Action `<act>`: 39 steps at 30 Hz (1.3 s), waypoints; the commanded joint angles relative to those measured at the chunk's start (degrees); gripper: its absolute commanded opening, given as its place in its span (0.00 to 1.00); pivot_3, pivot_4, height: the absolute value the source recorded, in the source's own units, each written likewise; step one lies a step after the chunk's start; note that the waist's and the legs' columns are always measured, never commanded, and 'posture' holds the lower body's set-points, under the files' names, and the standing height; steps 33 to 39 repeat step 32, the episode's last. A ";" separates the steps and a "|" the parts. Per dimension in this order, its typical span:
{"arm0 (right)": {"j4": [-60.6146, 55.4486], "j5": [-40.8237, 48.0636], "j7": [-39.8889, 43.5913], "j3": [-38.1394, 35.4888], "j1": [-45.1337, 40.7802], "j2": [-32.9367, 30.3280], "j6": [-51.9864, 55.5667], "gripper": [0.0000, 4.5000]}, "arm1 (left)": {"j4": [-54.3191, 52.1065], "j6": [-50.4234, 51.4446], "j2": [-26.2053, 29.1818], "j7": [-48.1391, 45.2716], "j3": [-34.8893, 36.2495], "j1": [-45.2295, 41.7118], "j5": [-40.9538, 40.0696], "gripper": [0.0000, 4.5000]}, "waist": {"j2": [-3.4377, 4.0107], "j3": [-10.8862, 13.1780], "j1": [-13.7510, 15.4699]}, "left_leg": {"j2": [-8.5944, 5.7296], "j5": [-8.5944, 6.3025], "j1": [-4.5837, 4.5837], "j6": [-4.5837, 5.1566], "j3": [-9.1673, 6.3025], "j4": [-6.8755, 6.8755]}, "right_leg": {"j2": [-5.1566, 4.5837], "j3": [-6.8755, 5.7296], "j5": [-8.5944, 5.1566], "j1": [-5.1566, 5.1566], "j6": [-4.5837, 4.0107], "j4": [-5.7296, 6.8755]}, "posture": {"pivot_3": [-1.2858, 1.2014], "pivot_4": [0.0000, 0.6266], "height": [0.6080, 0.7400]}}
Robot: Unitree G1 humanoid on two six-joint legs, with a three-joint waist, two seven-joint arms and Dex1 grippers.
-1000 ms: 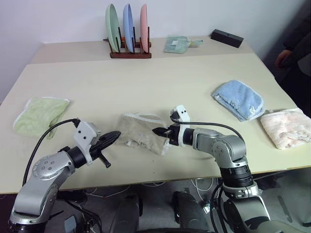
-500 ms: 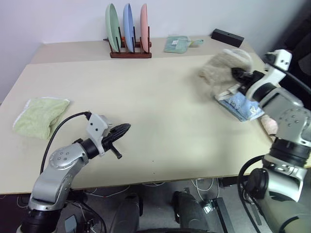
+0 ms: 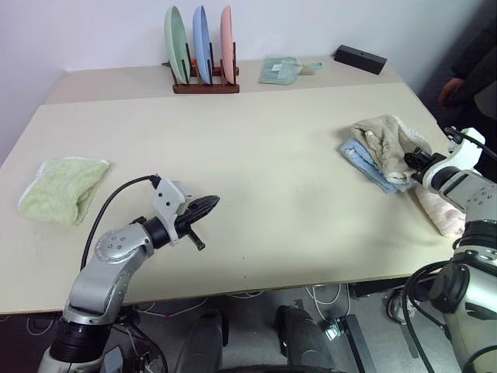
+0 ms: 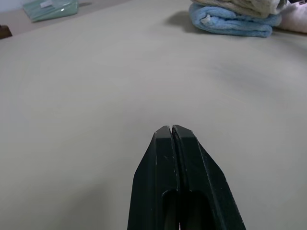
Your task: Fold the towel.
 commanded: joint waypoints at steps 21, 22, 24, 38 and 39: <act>-44.09 -8.79 24.34 25.06 17.71 -8.18 -23.11 0.99 | 11.13 -11.95 4.34 2.55 11.32 -0.39 5.22 0.00 | 0.05 0.03 -0.41 | 0.05 0.00 0.04 0.00 -0.01 0.00 | 0.03 0.01 -0.01 -0.01 0.02 0.00 | 0.52 0.24 1.00; -45.12 -8.58 24.02 26.28 18.06 -6.51 -22.41 0.99 | 10.77 -12.31 4.80 1.67 12.31 0.96 4.58 0.00 | 0.05 0.03 -0.23 | 0.06 0.00 0.03 0.00 -0.02 0.00 | 0.03 0.00 -0.01 -0.01 0.02 0.00 | 0.52 0.24 1.00; -46.11 -8.33 23.92 27.48 18.96 -4.38 -21.81 0.99 | 10.02 -12.78 5.21 0.59 13.09 3.14 4.22 0.00 | 0.06 0.03 0.13 | 0.06 0.00 0.02 -0.01 -0.02 0.02 | 0.03 0.01 -0.01 0.00 0.02 -0.02 | 0.52 0.24 1.00; -46.30 -7.70 29.57 29.34 24.35 -3.61 -22.18 0.99 | 4.40 -10.82 3.24 1.28 12.86 8.45 3.09 0.00 | -0.03 0.02 1.62 | 0.01 -0.01 -0.03 -0.02 -0.03 0.11 | -0.02 0.00 -0.11 0.04 -0.20 -0.10 | 0.52 0.24 1.00; -46.30 -7.70 29.57 29.34 24.35 -3.61 -22.18 0.99 | 4.40 -10.82 3.24 1.28 12.86 8.45 3.09 0.00 | -0.03 0.02 1.62 | 0.01 -0.01 -0.03 -0.02 -0.03 0.11 | -0.02 0.00 -0.11 0.04 -0.20 -0.10 | 0.52 0.24 1.00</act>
